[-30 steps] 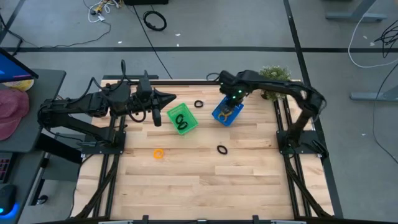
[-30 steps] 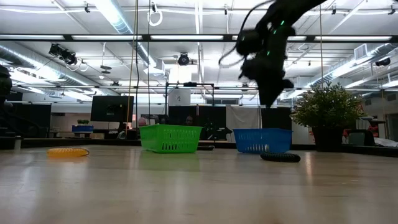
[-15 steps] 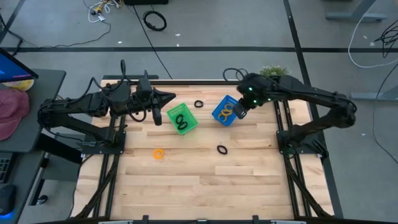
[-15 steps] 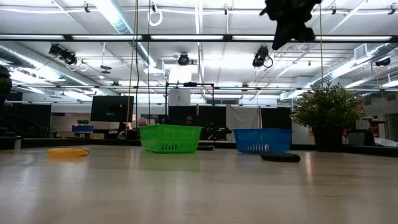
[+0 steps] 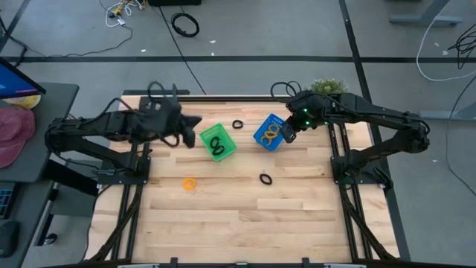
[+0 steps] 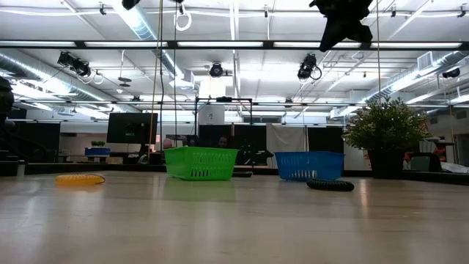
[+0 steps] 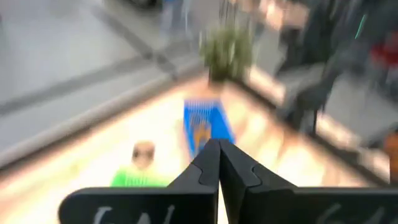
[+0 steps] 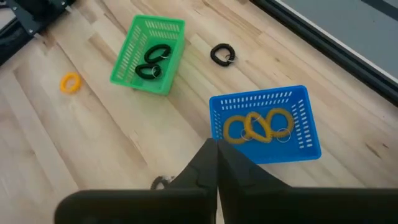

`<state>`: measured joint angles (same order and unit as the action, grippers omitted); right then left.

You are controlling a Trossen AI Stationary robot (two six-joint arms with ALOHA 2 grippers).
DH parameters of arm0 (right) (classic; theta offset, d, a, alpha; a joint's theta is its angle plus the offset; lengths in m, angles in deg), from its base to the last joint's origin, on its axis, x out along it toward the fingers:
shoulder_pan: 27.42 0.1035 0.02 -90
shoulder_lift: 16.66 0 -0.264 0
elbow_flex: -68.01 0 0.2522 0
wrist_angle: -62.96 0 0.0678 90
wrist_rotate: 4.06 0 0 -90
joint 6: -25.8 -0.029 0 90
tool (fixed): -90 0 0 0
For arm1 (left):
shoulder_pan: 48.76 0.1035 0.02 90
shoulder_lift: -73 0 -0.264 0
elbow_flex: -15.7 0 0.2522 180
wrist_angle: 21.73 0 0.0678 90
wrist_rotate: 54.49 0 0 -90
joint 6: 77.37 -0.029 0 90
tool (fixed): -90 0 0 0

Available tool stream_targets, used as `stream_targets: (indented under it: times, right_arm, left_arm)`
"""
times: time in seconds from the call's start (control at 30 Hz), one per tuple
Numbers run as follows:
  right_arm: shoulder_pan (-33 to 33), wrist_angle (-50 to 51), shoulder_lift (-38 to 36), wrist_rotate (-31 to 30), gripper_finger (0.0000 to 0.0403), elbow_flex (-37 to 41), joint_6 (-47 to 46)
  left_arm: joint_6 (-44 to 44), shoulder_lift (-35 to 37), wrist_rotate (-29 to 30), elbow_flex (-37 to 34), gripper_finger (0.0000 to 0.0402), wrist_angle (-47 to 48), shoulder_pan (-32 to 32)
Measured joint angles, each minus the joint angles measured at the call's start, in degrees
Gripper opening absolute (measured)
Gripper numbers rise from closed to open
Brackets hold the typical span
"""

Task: Sort spring keychains
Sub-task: Put the yellow spring keychain into the blue bin

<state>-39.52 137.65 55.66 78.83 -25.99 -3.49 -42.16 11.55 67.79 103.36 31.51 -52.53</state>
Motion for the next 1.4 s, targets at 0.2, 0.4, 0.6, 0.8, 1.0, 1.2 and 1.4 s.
stream_targets:
  times: [0.2, 0.4, 0.6, 0.8, 1.0, 1.2, 1.4]
  right_arm:
    - [-0.02, -0.93, 0.0, 0.0, 0.0003, 0.0, 1.74]
    - [-0.02, -3.35, 0.0, 0.02, 0.0003, 0.0, 1.83]
    - [0.0, -4.4, 0.02, 0.04, 0.0003, 0.0, 1.81]
    - [0.0, -4.46, 0.02, 0.31, 0.0003, 0.02, 1.77]
    - [0.78, -4.47, 0.02, 0.5, 0.0004, 0.02, 1.77]
    - [1.44, -4.57, 0.02, 0.5, 0.0004, 0.02, 1.83]
    - [1.46, -4.9, 0.02, 0.5, 0.0004, 0.02, 2.33]
  left_arm:
    - [10.57, -1.93, -13.17, 5.58, 0.0002, 24.44, 0.57]
    - [28.11, -6.06, -22.53, 5.94, 0.0007, 39.21, 1.47]
    - [31.42, -11.51, -26.35, 5.92, 0.0051, 42.94, 1.36]
    - [35.21, -17.66, -28.13, 5.92, 0.0124, 42.8, 1.25]
    - [40.7, -22.17, -26.49, 5.36, 0.0181, 42.03, -1.79]
    - [48.36, -22.3, -27.75, -2.52, 0.0199, 35.13, -6.24]
    - [53.19, -22.03, -28.67, -10.88, 0.0194, 24.61, -8.18]
